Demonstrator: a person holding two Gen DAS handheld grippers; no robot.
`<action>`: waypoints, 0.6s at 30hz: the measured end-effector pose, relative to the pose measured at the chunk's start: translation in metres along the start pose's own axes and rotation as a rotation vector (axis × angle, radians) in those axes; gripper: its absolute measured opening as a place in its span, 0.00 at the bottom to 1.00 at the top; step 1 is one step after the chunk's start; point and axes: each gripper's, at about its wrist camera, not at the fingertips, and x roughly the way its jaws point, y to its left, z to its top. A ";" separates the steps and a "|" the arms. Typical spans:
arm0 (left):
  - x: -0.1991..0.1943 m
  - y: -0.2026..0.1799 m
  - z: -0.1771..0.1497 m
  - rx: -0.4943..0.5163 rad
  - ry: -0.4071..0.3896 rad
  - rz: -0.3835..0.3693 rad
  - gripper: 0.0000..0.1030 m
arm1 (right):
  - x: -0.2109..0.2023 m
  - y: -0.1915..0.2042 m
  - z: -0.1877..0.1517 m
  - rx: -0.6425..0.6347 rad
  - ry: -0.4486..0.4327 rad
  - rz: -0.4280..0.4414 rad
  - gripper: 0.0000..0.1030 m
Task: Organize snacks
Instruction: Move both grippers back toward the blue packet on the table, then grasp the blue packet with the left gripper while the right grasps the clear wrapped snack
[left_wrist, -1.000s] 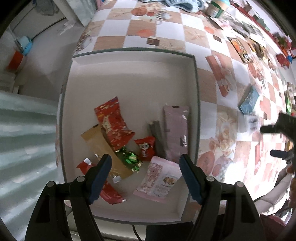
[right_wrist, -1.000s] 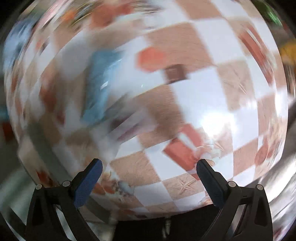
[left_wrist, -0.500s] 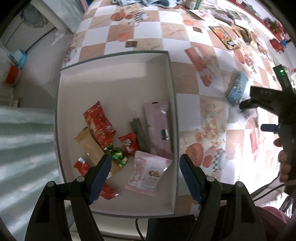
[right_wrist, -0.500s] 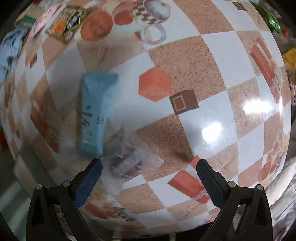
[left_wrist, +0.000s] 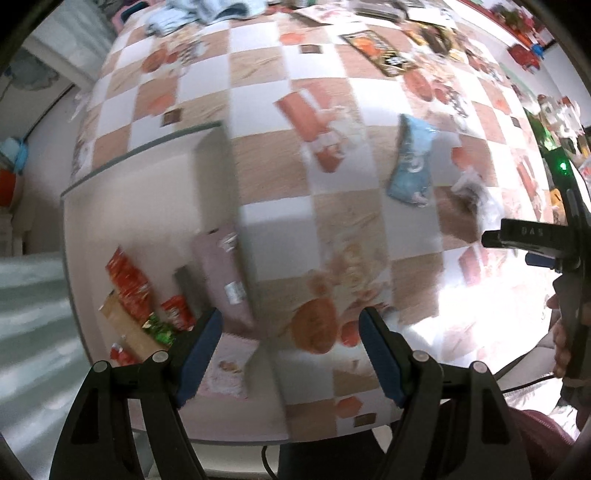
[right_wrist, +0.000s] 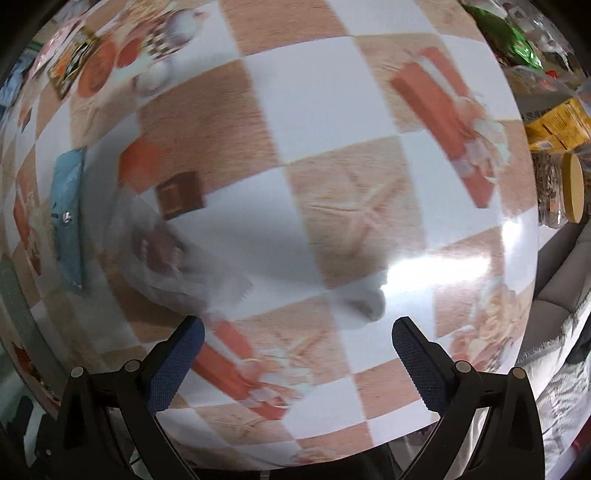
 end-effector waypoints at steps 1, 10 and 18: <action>0.000 -0.003 0.003 0.007 -0.002 -0.003 0.77 | -0.001 -0.003 0.000 -0.006 -0.006 0.005 0.99; -0.001 -0.038 0.037 0.057 -0.031 0.002 0.77 | -0.016 0.027 -0.031 -0.324 -0.136 -0.055 0.99; 0.018 -0.046 0.070 0.048 -0.021 0.055 0.77 | -0.021 0.079 -0.029 -0.486 -0.173 -0.045 0.99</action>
